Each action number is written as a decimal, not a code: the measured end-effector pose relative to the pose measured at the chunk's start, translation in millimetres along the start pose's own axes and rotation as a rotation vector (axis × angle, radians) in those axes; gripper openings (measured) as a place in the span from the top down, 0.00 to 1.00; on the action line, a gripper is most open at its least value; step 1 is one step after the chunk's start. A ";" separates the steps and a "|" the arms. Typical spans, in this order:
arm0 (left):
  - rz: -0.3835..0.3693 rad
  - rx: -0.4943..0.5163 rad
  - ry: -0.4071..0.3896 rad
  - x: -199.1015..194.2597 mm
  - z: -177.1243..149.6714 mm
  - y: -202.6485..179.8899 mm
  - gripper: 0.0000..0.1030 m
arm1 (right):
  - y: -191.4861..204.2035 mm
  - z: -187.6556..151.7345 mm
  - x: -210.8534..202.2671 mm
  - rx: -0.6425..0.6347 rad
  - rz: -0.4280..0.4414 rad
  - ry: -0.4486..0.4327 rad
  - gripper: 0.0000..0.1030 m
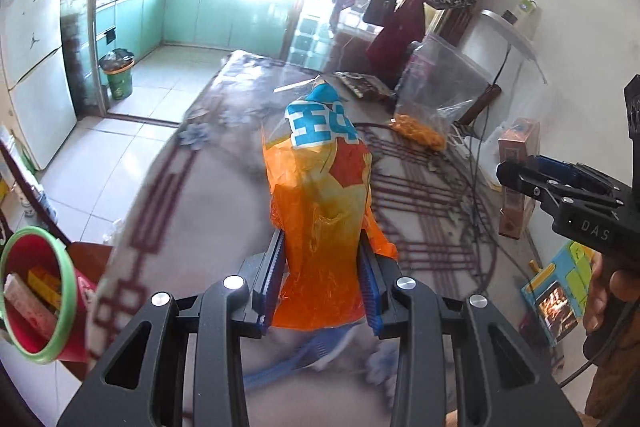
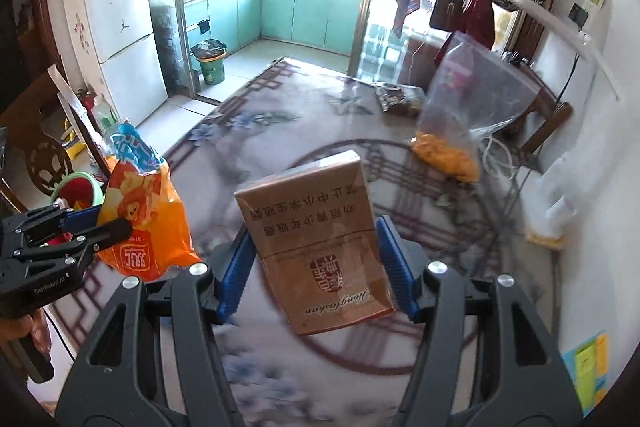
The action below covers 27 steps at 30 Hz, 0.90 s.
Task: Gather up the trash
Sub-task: 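Carry the box and chip bag over the red bucket and open both grippers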
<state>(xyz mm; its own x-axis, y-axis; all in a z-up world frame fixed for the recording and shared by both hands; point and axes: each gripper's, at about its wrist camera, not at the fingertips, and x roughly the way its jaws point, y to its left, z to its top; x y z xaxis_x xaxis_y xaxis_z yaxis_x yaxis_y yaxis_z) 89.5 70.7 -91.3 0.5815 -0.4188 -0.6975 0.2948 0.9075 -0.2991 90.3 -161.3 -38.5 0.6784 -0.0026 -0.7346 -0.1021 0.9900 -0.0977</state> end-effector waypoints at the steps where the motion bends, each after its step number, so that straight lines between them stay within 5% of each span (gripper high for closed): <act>1: 0.000 -0.001 0.006 -2.7 -0.5 10.9 0.69 | 10.4 0.4 2.6 0.007 0.001 0.008 0.43; 11: -0.007 0.021 0.027 -22.5 -0.3 84.3 0.69 | 92.3 6.5 19.1 0.078 0.022 0.026 0.43; 27: -0.005 -0.026 -0.001 -51.6 3.9 145.9 0.68 | 171.6 27.2 24.9 0.026 0.044 0.014 0.43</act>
<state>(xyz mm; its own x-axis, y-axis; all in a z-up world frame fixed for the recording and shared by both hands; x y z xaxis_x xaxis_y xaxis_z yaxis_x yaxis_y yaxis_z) 105.5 224.6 -96.4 0.5809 -0.4233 -0.6952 0.2776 0.9059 -0.3197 109.4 12.3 -55.3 0.6636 0.0395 -0.7471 -0.1125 0.9925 -0.0475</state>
